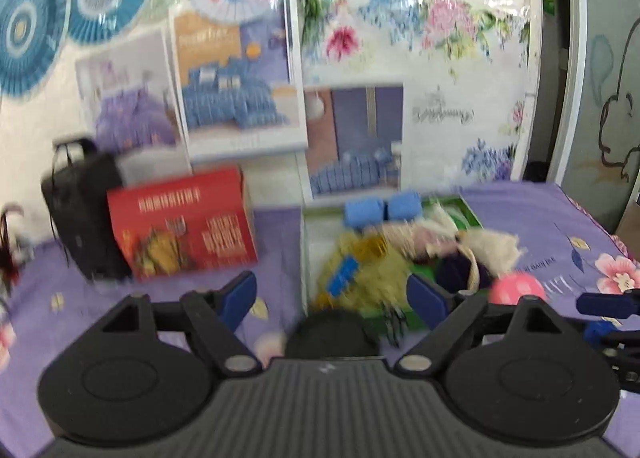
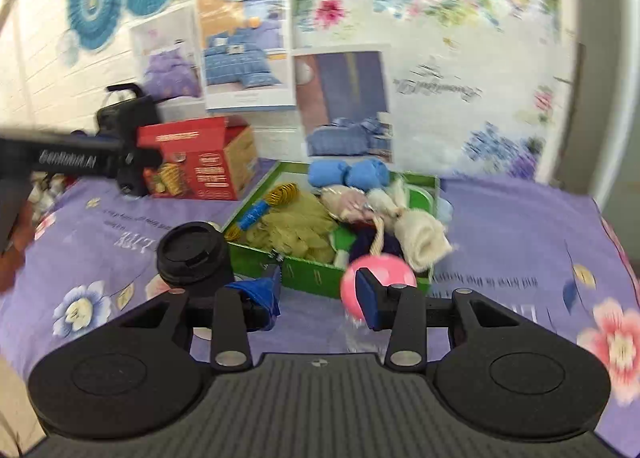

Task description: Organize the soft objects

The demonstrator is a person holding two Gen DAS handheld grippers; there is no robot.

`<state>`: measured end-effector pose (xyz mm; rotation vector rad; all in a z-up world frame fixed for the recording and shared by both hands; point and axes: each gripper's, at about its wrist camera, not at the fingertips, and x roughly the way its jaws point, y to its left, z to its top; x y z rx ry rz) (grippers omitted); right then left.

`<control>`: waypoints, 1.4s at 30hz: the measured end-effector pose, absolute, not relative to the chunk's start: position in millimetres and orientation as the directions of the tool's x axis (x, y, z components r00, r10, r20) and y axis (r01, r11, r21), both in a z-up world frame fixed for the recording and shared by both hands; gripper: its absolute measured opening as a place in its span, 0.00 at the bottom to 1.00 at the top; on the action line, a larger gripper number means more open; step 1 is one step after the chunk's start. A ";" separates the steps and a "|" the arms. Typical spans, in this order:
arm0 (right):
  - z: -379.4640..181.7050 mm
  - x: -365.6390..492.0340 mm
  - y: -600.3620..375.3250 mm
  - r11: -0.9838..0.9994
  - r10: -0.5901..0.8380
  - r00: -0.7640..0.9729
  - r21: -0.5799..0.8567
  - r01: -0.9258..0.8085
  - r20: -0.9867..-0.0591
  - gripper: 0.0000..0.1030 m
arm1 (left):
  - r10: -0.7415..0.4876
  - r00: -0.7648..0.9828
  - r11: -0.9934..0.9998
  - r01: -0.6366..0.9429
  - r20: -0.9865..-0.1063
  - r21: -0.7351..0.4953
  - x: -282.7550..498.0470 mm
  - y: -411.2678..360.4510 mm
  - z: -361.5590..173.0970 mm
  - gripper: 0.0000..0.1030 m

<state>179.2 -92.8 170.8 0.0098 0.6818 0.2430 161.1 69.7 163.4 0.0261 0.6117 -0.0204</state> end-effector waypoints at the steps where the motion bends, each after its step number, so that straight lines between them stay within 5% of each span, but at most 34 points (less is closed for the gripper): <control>1: 164.6 173.0 -90.8 0.977 0.209 0.759 0.092 -0.195 -0.617 0.24 | -0.024 0.803 1.000 0.031 -0.596 0.001 155.1 64.3 153.3 0.86; 8: 132.4 135.1 -83.1 0.993 0.112 0.803 0.082 -0.079 -0.585 0.24 | 0.110 0.746 0.993 -0.117 -0.657 0.033 120.0 39.2 96.5 0.86; 18: 96.4 104.9 -97.9 0.957 0.154 0.790 0.289 0.030 -0.593 0.25 | 0.181 0.729 0.980 -0.188 -0.660 0.062 93.6 28.4 68.4 0.86; 42: 81.9 70.2 -97.3 0.953 0.096 0.715 0.272 0.136 -0.693 0.28 | 0.107 0.701 0.994 -0.078 -0.705 0.073 46.9 7.4 44.4 0.86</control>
